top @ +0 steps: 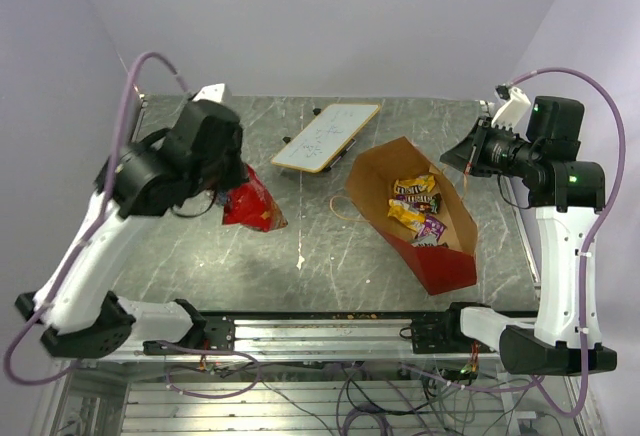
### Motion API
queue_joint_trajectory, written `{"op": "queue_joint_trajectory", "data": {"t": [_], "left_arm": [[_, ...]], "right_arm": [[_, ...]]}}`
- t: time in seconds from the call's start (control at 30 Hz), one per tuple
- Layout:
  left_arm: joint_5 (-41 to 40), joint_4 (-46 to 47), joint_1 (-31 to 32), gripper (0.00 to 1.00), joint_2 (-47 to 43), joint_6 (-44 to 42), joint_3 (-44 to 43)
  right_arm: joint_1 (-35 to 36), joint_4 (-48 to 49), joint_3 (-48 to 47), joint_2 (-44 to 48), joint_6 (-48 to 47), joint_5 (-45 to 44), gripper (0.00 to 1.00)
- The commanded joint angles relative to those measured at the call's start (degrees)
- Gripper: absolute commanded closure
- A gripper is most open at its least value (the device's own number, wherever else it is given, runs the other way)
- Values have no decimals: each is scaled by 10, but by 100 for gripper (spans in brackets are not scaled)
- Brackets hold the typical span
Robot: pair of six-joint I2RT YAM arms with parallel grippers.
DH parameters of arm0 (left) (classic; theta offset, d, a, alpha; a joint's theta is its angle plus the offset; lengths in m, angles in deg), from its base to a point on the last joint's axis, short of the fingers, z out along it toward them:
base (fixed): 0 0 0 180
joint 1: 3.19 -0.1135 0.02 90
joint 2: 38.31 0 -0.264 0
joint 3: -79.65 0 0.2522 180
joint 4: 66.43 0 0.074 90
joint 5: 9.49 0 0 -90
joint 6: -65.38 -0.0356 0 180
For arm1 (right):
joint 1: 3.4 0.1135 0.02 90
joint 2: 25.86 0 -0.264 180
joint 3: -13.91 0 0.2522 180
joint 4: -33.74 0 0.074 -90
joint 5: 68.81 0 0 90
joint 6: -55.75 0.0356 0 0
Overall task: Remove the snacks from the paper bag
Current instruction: Place the snack at the center of the board.
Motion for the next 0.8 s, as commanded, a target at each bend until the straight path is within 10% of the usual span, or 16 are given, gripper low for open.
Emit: {"op": "queue_joint_trajectory", "data": {"t": [0.0, 0.57, 0.77], "left_arm": [[8, 63, -70, 93, 72, -25, -41], [365, 312, -437, 93, 305, 57, 9], [353, 370, -485, 93, 377, 67, -2]], "right_arm": [[-1, -15, -13, 1, 1, 2, 100], [-1, 62, 26, -16, 33, 25, 100], [24, 63, 11, -46, 2, 2, 100]]}}
